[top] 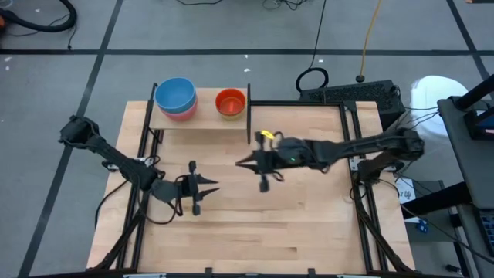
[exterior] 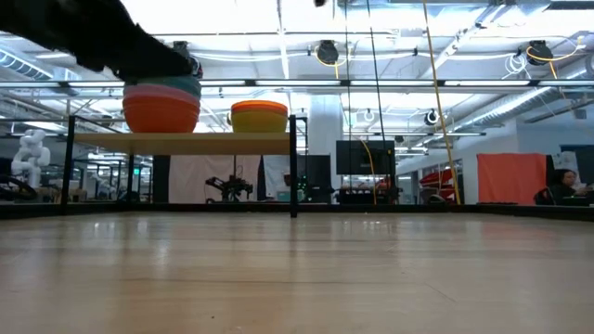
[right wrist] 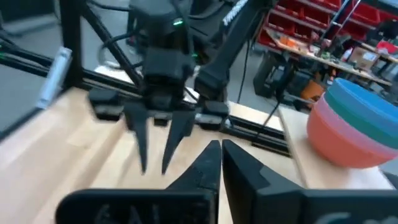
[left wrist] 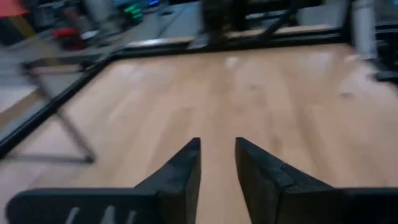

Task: Place and stack bowls onto a shelf
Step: Return to Home Position

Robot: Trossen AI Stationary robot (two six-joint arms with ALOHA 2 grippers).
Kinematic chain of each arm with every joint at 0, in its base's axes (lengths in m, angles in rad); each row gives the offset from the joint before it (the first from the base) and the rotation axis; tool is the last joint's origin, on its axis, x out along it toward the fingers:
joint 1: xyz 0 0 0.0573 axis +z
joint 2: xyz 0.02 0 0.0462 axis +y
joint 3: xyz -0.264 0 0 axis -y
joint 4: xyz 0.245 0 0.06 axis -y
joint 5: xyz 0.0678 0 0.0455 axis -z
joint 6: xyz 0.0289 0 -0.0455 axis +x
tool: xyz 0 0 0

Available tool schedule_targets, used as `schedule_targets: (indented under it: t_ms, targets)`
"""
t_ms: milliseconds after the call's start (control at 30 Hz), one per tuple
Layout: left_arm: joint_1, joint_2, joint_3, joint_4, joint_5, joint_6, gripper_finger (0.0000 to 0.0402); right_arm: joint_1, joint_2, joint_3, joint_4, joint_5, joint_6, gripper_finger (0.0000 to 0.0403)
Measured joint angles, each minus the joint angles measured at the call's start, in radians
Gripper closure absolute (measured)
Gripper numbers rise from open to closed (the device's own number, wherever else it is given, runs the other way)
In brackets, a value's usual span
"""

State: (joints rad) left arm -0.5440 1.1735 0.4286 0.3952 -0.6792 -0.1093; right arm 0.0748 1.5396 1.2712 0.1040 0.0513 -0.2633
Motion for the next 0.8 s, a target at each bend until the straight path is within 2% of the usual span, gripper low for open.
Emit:
schedule_targets:
  t_ms: [100,167,233,533,667,800]
  targets:
    - [0.022,-0.021,0.000,0.042,0.123,0.051,0.0336,0.024,-0.078,-0.171,0.149,0.000,0.029,0.0401]
    - [0.031,-0.039,0.000,0.046,0.160,0.078,0.0374,0.038,-0.123,-0.286,0.229,0.004,0.053,0.0402]
    - [0.036,-0.059,0.000,0.038,0.160,0.097,0.0393,0.046,-0.160,-0.387,0.313,0.001,0.085,0.0402]
    - [0.126,-0.103,-0.012,-0.018,0.141,0.186,0.0397,0.071,-0.291,-0.728,0.515,-0.003,0.152,0.0403]
    - [0.210,-0.147,-0.064,-0.018,0.186,0.163,0.0396,0.071,-0.323,-0.831,0.583,-0.038,0.151,0.0403]
    - [0.236,-0.219,-0.133,0.016,0.232,0.162,0.0397,0.071,-0.352,-0.931,0.685,-0.079,0.176,0.0403]
